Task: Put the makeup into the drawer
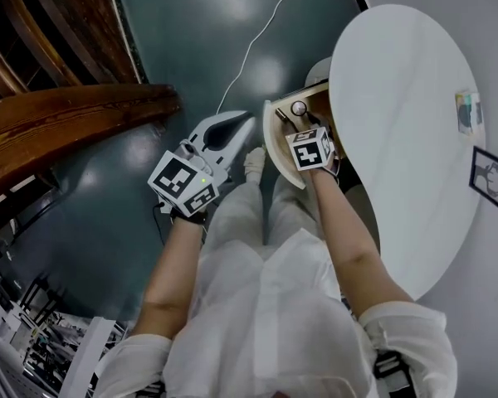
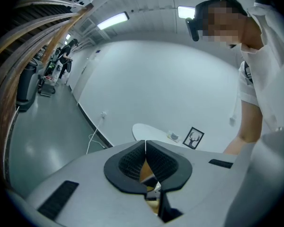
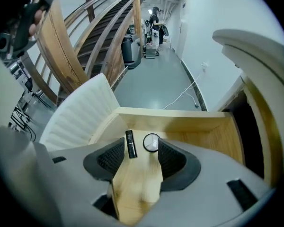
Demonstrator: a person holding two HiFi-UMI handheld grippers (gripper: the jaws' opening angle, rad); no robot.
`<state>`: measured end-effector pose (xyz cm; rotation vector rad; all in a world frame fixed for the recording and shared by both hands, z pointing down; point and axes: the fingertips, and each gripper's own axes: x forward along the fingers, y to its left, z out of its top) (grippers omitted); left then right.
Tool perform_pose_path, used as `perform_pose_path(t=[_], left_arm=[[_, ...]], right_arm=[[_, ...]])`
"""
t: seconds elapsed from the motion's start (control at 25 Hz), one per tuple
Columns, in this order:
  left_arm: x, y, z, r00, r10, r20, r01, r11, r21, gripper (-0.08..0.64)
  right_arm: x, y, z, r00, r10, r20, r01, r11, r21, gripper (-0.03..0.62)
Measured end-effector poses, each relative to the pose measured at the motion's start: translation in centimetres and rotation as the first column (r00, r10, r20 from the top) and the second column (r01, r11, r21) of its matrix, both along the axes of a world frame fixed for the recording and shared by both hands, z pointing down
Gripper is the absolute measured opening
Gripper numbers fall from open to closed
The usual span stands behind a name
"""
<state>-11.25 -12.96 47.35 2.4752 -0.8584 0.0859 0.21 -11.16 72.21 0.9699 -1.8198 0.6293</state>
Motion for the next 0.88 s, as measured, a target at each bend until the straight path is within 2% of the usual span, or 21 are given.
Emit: perform_pose_path(t=[0.24,0.44,0.64,0.88], left_arm=[[-0.3,0.8,-2.6,1.0,0.013,0.0,-0.013,0.999,0.04,0.018],[-0.6,1.8,-5.1,0.999,0.031,0.005,-0.032,0.997,0.076,0.018],[-1.2,2.7,-7.1,0.999,0.032,0.015,-0.033,0.995,0.097,0.018],[-1.0,3.2,-9.8,0.999,0.047,0.014,-0.049,0.988,0.144,0.018]], right_arm=[[-0.2,1.4,-4.8,0.999,0.001,0.042,-0.002,1.0,0.031,0.171],[0.1,2.4,-10.1,0.991,0.048,0.122,-0.06,0.993,0.099,0.108],[1.6,2.6,-15.7,0.984,0.098,0.152,-0.127,0.972,0.197,0.035],[4.1,3.5,-20.8,0.976,0.141,0.163,-0.183,0.943,0.278,0.017]])
